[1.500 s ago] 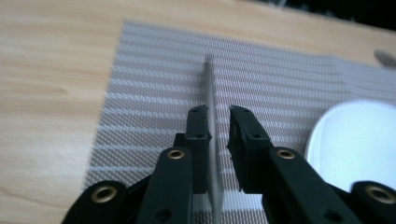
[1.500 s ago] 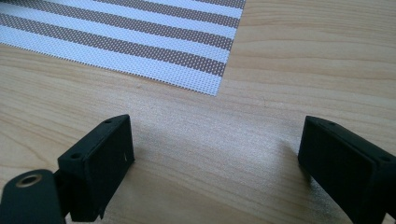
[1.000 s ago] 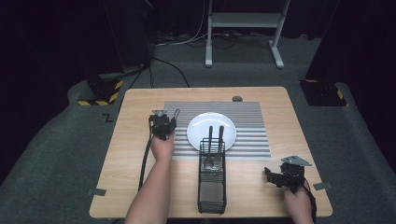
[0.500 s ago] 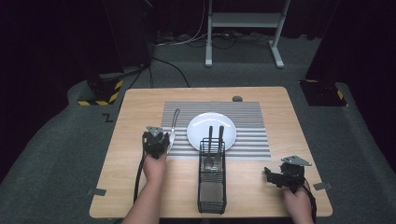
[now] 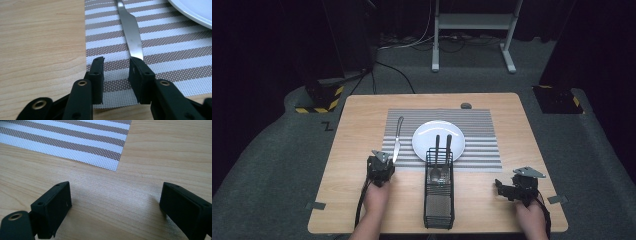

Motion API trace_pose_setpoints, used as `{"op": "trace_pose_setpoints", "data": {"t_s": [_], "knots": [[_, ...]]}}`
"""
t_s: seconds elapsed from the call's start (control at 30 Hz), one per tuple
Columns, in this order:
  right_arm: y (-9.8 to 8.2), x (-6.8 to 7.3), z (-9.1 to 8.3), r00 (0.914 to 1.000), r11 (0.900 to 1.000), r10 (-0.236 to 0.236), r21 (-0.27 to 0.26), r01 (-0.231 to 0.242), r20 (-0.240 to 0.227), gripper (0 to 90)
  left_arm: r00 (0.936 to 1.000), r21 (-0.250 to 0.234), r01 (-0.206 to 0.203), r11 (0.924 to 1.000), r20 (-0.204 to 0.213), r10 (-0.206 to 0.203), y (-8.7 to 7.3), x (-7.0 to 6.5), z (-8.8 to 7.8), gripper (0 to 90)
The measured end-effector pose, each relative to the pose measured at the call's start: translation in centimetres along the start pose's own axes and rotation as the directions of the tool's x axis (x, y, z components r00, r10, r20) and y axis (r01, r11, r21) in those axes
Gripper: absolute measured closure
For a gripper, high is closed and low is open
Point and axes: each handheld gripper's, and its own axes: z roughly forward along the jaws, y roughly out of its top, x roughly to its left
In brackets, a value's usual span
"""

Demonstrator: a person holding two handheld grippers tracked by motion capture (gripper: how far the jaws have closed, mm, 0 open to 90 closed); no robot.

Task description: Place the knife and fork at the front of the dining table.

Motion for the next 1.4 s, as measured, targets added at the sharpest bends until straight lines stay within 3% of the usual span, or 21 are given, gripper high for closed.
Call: {"op": "trace_pose_setpoints", "data": {"t_s": [0.17,0.2,0.3,0.4,0.43,0.5,0.6,0.7,0.73,0.83,0.87,0.9,0.97,1.03,1.07,1.1,1.23,1.3,1.4], "knots": [[0.0,0.0,0.0,1.0,1.0,-0.001,-0.001,0.001,-0.001,10.1,0.9997,0.009,0.022,0.9997,0.009,-0.022,0.0,0.3,-0.1,57.4],[0.0,0.0,0.0,1.0,1.0,0.0,0.0,0.0,-0.001,10.0,0.9996,0.018,0.021,0.9996,0.019,-0.021,-0.1,0.6,-0.4,50.4],[0.0,0.0,0.0,1.0,1.0,0.001,-0.001,-0.001,-0.003,10.1,0.9997,0.016,-0.005,0.9999,0.025,0.005,-0.4,1.0,-1.0,43.3],[0.0,0.0,0.0,1.0,1.0,0.0,0.0,0.0,-0.003,10.1,0.9993,0.017,-0.008,0.9998,0.036,0.008,-1.0,1.8,-2.0,38.3],[0.0,0.0,0.0,1.0,1.0,0.0,0.0,0.0,-0.003,10.1,0.9991,0.021,-0.005,0.9998,0.042,0.004,-1.3,2.2,-2.3,31.8],[0.0,0.0,0.0,1.0,1.0,0.001,-0.001,-0.001,-0.004,10.3,0.9994,0.039,-0.019,0.9991,0.031,0.018,-2.3,3.2,-3.1,31.0],[0.0,-0.1,0.0,1.0,1.0,0.005,0.001,-0.005,-0.001,10.4,0.9997,0.054,-0.009,0.9985,0.025,0.008,-3.1,4.0,-3.4,28.0],[-0.1,-0.1,-0.1,1.0,1.0,0.002,-0.003,-0.002,-0.004,12.4,0.9962,0.068,0.014,0.9976,0.084,-0.019,-4.0,5.1,-4.0,22.2],[-0.1,-0.2,-0.3,0.9997,1.0,0.003,-0.018,-0.004,-0.023,12.7,0.989,0.054,0.044,0.9975,0.139,-0.052,-4.4,5.5,-4.1,16.9],[-0.2,-0.4,-0.5,0.9991,0.998,-0.001,-0.057,-0.001,-0.043,12.4,0.9881,0.046,0.031,0.9984,0.149,-0.038,-4.6,5.4,-4.2,14.3],[-0.2,-0.2,-0.9,0.9992,0.994,-0.013,-0.105,0.009,-0.037,12.3,0.9922,0.048,0.009,0.9988,0.124,-0.015,-4.7,5.1,-4.1,14.0],[-0.2,-0.2,-0.9,0.9992,0.994,-0.013,-0.105,0.009,-0.037,12.3,0.9922,0.048,0.009,0.9988,0.124,-0.015,-4.7,5.1,-4.1,13.9],[0.0,0.4,-1.8,0.9982,0.982,-0.056,-0.179,0.051,-0.022,11.1,0.9927,0.039,0.01,0.9992,0.12,-0.015,-4.8,4.9,-4.2,14.2],[0.2,0.6,-2.1,0.9978,0.977,-0.065,-0.204,0.06,-0.016,10.4,0.9927,0.039,0.01,0.9992,0.12,-0.014,-4.8,4.9,-4.2,14.2],[0.4,1.2,-2.8,0.9965,0.964,-0.084,-0.252,0.08,-0.004,10.2,0.9927,0.04,0.01,0.9992,0.12,-0.015,-4.8,4.9,-4.2,14.0],[0.4,1.2,-2.8,0.9965,0.964,-0.084,-0.252,0.08,-0.004,10.2,0.9921,0.04,0.012,0.9991,0.125,-0.017,-4.8,4.9,-4.2,14.0],[1.1,2.7,-4.3,0.9961,0.94,-0.087,-0.331,0.077,-0.016,10.0,0.9914,0.042,0.013,0.999,0.13,-0.018,-4.8,4.9,-4.1,13.2],[1.3,2.9,-4.5,0.9965,0.936,-0.082,-0.345,0.071,-0.018,10.0,0.9915,0.042,0.012,0.999,0.129,-0.017,-4.8,4.9,-4.1,12.9],[2.3,3.9,-5.5,0.9983,0.918,-0.054,-0.395,0.041,-0.021,10.4,0.9912,0.047,0.003,0.9989,0.132,-0.01,-4.7,4.9,-4.1,11.8]]}}
